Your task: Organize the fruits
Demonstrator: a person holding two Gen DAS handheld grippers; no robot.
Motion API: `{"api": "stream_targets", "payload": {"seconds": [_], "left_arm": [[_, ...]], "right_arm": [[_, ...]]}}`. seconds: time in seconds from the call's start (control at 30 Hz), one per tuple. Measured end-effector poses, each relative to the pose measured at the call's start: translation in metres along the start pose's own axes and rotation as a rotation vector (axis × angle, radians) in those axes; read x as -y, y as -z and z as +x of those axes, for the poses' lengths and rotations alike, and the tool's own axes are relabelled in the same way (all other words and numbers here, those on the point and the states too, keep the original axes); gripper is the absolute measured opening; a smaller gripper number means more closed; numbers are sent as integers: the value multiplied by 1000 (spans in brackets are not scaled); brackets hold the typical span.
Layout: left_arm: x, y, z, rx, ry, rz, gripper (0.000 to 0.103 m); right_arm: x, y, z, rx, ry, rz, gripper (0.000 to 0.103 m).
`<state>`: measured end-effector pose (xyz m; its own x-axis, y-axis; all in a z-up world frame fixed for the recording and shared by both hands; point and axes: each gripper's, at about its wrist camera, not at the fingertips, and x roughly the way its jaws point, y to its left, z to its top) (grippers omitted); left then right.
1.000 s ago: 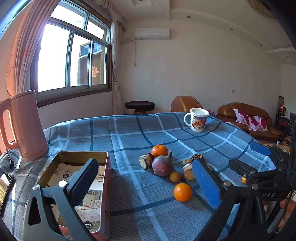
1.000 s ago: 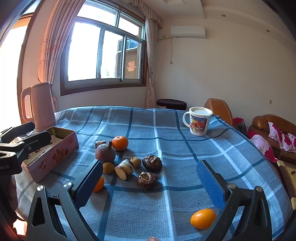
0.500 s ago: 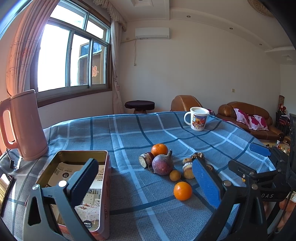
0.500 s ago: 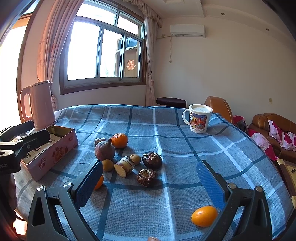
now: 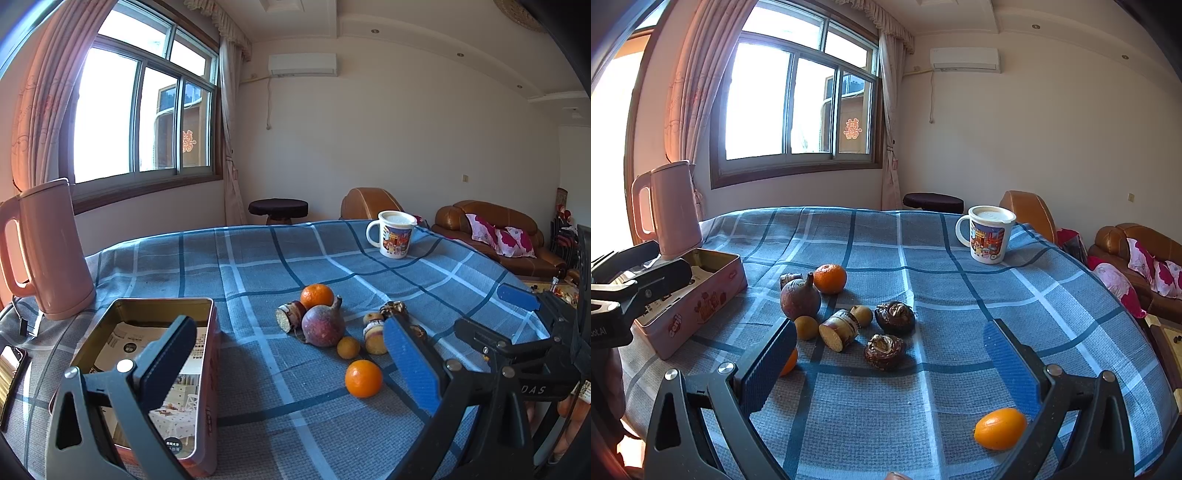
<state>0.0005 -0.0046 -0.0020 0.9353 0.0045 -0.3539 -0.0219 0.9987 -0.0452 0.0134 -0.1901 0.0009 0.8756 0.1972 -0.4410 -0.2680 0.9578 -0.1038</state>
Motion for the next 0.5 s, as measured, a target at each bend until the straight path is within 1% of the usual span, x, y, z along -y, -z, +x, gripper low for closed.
{"api": "stream_targets", "payload": {"seconds": [0.33,0.5], "left_arm": [[6,11,6,-20,15,9,103],[11,11,8,-29,24,22,103]], "right_arm": [[3,3,0,-5,-3,2,102],[11,5,4,-13,29,-3,102]]}}
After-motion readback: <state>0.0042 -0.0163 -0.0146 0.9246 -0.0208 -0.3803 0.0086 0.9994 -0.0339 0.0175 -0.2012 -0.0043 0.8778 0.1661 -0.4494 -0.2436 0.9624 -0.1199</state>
